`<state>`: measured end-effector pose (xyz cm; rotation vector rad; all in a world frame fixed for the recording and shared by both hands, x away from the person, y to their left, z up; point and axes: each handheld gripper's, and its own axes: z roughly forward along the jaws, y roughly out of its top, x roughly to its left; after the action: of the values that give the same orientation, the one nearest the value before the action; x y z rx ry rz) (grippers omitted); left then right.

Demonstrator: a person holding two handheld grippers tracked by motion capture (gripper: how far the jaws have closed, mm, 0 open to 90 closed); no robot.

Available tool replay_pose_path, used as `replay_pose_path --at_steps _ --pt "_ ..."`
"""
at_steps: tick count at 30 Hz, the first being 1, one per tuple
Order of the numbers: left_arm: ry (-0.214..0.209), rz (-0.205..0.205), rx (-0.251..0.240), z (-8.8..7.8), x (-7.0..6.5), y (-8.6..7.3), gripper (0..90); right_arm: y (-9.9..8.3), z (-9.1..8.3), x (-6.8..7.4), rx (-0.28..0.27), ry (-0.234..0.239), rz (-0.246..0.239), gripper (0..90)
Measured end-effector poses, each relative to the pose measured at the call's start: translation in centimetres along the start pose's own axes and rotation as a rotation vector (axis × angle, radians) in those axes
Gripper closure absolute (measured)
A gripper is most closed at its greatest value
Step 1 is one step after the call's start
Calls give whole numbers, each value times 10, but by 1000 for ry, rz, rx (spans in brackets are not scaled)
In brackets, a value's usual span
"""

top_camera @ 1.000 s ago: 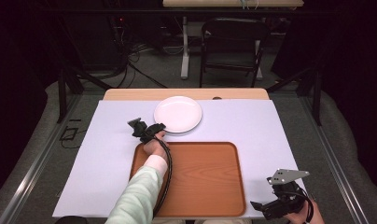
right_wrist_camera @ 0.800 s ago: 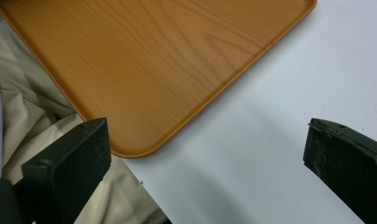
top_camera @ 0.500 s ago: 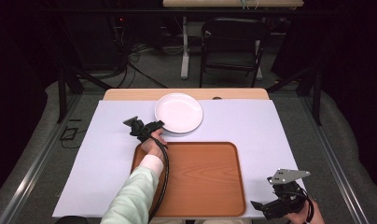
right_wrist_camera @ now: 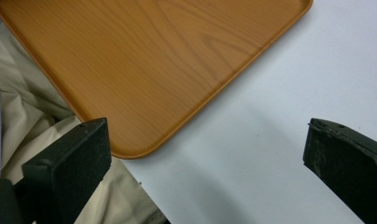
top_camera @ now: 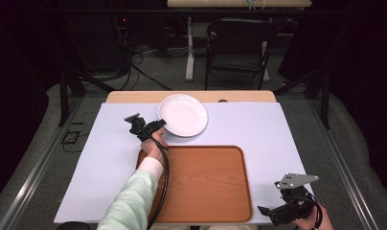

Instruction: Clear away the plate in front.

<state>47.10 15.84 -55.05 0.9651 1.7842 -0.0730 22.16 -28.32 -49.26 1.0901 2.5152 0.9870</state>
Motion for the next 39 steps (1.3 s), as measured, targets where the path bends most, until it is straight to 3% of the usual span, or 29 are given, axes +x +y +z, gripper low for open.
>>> replay_pose_path --at_steps 10,16,23,26,30,39 --pt "-13 42 8 -6 -7 7 869 0 0 0 1 0 3 5" --pt "-31 108 20 -13 -14 15 869 0 -1 0 -2 -4 10 2" --pt "-44 151 18 -22 -17 23 868 0 0 -1 5 -12 11 12" --pt "-58 207 24 -30 -20 29 869 0 -1 -1 5 -19 18 18" --pt "-69 235 29 -39 -21 33 869 0 -1 -1 8 -30 15 12" --pt "-105 322 60 -58 -26 40 872 3 -3 -3 6 -23 63 0"
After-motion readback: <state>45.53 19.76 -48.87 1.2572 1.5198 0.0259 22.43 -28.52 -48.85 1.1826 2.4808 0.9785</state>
